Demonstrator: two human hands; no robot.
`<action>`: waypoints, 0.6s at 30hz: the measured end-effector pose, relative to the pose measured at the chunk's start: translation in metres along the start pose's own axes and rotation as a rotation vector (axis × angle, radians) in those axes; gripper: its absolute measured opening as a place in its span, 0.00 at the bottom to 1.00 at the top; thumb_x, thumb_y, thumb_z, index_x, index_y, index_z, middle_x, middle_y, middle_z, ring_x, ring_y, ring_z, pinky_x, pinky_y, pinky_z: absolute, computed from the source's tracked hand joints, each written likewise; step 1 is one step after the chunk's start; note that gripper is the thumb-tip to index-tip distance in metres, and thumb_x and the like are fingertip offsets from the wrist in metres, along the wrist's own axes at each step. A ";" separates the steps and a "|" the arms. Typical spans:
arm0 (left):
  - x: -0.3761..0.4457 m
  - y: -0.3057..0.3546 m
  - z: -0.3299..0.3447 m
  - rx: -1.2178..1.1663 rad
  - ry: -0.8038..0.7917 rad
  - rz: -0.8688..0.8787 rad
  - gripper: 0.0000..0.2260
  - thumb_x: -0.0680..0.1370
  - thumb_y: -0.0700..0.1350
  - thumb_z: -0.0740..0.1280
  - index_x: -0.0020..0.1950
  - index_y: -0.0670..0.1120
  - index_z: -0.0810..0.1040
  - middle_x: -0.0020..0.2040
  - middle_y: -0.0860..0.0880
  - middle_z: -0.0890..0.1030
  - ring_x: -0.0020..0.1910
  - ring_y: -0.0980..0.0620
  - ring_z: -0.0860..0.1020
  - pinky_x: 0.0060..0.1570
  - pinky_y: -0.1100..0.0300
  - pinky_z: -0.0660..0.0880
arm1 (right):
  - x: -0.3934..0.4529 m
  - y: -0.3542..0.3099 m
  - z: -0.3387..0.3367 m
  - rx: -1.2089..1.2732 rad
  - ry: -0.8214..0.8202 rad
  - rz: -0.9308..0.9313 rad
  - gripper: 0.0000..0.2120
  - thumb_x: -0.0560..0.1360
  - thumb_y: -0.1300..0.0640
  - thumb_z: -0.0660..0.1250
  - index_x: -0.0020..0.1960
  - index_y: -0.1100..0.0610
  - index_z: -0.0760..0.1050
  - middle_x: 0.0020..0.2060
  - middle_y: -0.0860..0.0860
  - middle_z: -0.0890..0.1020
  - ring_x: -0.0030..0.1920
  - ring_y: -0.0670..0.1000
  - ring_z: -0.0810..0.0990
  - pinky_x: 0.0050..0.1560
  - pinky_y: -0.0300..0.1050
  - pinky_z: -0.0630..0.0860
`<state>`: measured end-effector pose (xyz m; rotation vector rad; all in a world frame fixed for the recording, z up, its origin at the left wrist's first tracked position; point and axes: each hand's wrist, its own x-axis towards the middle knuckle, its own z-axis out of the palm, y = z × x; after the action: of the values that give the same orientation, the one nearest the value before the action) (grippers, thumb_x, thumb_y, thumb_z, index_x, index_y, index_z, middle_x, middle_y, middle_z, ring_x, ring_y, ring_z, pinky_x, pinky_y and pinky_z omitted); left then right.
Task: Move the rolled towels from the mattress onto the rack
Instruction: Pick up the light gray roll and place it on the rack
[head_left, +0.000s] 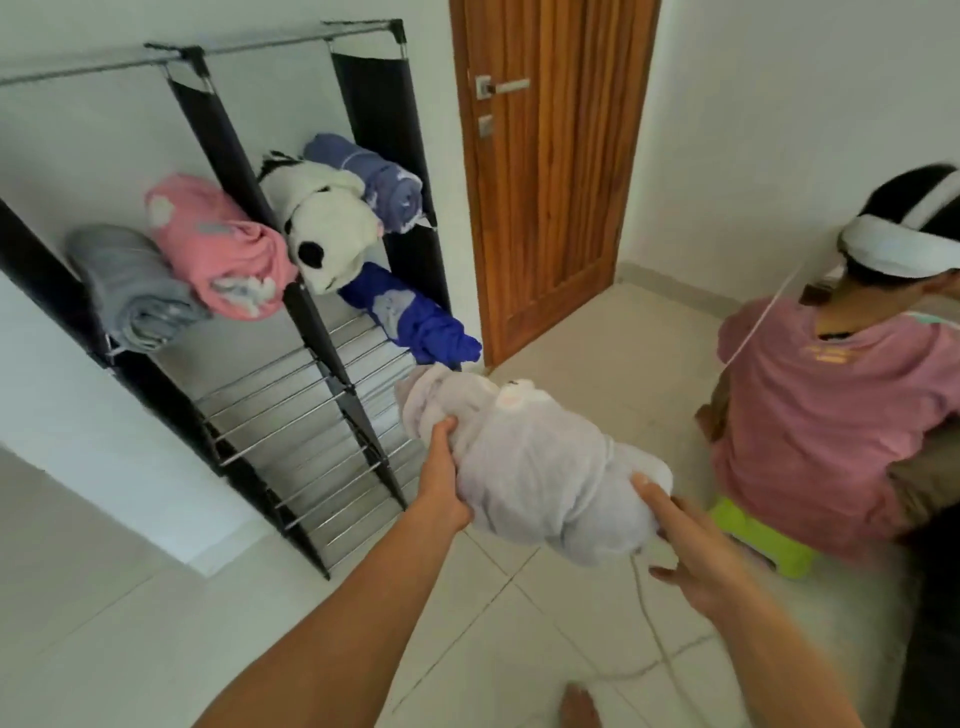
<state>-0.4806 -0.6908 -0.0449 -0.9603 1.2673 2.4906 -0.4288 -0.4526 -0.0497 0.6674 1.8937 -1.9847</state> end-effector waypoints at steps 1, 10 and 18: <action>0.012 0.008 -0.002 -0.015 0.034 -0.007 0.20 0.74 0.62 0.64 0.58 0.50 0.78 0.52 0.44 0.83 0.49 0.44 0.80 0.44 0.52 0.76 | 0.017 -0.007 0.009 -0.004 -0.032 -0.014 0.23 0.68 0.38 0.70 0.59 0.47 0.74 0.60 0.46 0.78 0.61 0.52 0.74 0.59 0.64 0.72; 0.101 0.077 0.007 -0.022 0.171 -0.029 0.19 0.71 0.63 0.69 0.52 0.50 0.79 0.48 0.45 0.84 0.49 0.45 0.81 0.49 0.50 0.77 | 0.134 -0.062 0.078 0.153 -0.193 0.159 0.24 0.72 0.52 0.71 0.65 0.58 0.72 0.52 0.55 0.80 0.52 0.58 0.80 0.43 0.56 0.81; 0.194 0.116 -0.026 0.083 0.134 -0.001 0.38 0.60 0.74 0.70 0.66 0.60 0.74 0.64 0.53 0.80 0.64 0.45 0.77 0.66 0.39 0.70 | 0.210 -0.078 0.157 0.291 -0.115 0.232 0.15 0.75 0.57 0.67 0.60 0.57 0.72 0.55 0.58 0.78 0.48 0.56 0.78 0.43 0.55 0.79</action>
<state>-0.6692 -0.8058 -0.1009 -1.1231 1.3971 2.3867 -0.6642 -0.5840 -0.0938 0.7893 1.4052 -2.1132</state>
